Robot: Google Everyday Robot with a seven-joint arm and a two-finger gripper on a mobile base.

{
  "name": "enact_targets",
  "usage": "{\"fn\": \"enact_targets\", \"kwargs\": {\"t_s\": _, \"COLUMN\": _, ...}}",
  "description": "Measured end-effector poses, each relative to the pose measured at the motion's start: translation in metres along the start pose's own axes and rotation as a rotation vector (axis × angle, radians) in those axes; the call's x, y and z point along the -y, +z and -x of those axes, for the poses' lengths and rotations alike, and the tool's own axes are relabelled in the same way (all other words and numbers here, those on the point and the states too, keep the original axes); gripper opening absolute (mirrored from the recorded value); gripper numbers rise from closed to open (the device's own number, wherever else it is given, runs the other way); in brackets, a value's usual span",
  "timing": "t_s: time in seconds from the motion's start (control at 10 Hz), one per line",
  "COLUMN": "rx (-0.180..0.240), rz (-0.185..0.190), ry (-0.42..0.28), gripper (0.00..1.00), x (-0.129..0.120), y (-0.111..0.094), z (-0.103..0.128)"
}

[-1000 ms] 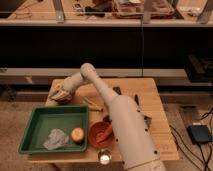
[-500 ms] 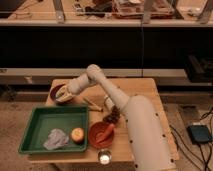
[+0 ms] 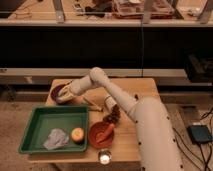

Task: Wipe purple bowl with sponge

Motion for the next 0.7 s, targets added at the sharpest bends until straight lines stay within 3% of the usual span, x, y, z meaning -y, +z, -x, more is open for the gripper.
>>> {"fn": "enact_targets", "kwargs": {"t_s": 0.3, "rx": -0.014, "rz": -0.032, "ry": 0.001, "gripper": 0.0, "x": 0.023, "y": 0.022, "z": 0.001}}
{"fn": "enact_targets", "kwargs": {"t_s": 0.6, "rx": -0.013, "rz": -0.032, "ry": 0.006, "gripper": 0.0, "x": 0.031, "y": 0.035, "z": -0.003}}
{"fn": "enact_targets", "kwargs": {"t_s": 0.7, "rx": -0.003, "rz": -0.016, "ry": 0.002, "gripper": 0.0, "x": 0.03, "y": 0.04, "z": -0.001}}
